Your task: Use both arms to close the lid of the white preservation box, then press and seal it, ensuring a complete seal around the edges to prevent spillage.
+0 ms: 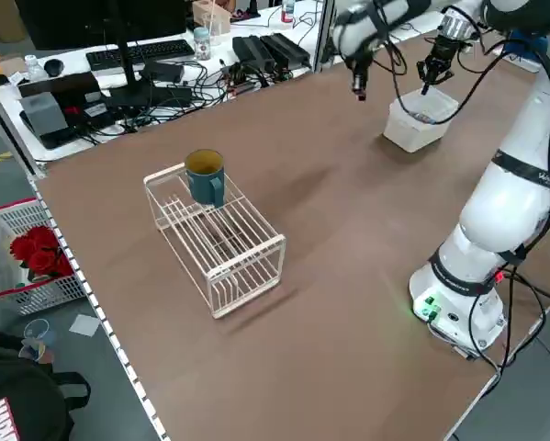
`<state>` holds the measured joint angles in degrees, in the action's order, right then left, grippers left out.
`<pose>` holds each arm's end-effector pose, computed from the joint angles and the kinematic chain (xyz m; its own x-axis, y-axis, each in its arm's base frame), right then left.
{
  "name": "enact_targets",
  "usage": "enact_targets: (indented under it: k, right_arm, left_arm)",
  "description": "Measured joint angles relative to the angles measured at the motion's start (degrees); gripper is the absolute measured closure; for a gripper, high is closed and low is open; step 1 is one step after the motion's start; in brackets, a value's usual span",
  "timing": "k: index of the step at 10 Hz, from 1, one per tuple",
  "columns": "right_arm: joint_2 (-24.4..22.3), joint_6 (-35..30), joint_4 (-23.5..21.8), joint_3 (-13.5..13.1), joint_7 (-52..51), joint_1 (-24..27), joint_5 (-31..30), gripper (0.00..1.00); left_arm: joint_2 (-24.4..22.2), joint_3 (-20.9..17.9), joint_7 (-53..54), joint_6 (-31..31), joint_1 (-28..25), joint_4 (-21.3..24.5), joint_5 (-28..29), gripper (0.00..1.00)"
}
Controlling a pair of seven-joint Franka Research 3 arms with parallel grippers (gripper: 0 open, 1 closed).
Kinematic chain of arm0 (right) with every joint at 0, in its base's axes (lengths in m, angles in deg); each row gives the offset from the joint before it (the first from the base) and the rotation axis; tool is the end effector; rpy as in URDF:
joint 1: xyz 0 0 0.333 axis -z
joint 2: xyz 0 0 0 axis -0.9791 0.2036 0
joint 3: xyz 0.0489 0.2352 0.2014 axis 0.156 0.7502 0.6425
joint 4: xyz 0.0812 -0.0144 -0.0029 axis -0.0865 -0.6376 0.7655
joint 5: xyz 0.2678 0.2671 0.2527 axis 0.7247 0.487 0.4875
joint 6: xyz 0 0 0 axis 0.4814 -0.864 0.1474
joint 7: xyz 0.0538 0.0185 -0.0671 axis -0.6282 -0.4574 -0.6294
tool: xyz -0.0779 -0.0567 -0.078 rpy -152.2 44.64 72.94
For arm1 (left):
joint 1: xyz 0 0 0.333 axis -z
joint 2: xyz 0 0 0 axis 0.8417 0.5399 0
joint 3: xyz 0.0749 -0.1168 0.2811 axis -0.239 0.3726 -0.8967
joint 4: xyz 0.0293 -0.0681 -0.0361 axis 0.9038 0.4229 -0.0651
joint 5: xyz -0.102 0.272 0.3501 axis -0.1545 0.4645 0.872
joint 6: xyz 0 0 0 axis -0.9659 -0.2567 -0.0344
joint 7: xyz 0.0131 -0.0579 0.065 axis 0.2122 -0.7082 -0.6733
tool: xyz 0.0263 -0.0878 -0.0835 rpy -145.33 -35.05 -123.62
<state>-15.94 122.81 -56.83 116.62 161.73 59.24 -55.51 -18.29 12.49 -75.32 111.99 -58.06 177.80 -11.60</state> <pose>0.5271 0.5311 0.2628 0.1622 -0.9520 -0.2596 -0.9852 -0.1711 0.0117 0.5655 -0.2243 0.2872 0.8173 0.5161 -0.2561 0.5709 -0.7853 0.2394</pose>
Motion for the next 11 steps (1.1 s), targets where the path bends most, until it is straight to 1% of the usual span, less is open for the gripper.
enact_targets:
  k: [1, 2, 4, 5, 7, 11]
  right_arm:
    - [0.0, 0.1, 0.0, 0.0, 0.0, 0.0, -0.1, 0.99]
    - [0.0, 0.3, 0.0, 0.0, 0.0, -0.1, -0.1, 0.99]
    - [0.1, 0.7, 0.1, 0.0, 0.2, -0.4, -0.2, 0.99]
    - [0.2, 1.1, 0.2, 0.0, 0.5, -0.8, -0.3, 0.99]
    - [0.4, 3.0, 0.3, 0.0, 1.5, -2.1, -0.3, 0.99]
    - [0.9, 4.4, 0.3, 0.0, 2.3, -3.5, -0.3, 0.99]
  left_arm:
    - [0.0, 1.8, -1.5, 2.8, 0.1, 2.1, -1.1, 0.99]
    - [0.0, 2.5, -1.6, 4.0, 0.1, 3.3, -2.3, 0.99]
    - [0.2, 4.1, -1.6, 6.4, 0.0, 4.3, -4.8, 0.99]
    - [0.7, 5.5, -1.9, 8.0, 0.0, 4.6, -5.6, 0.99]
    - [2.4, 8.3, -3.4, 11.4, 0.6, 5.4, -5.8, 0.99]
    - [7.8, 8.8, -3.8, 17.4, 2.6, 6.3, -5.8, 0.99]
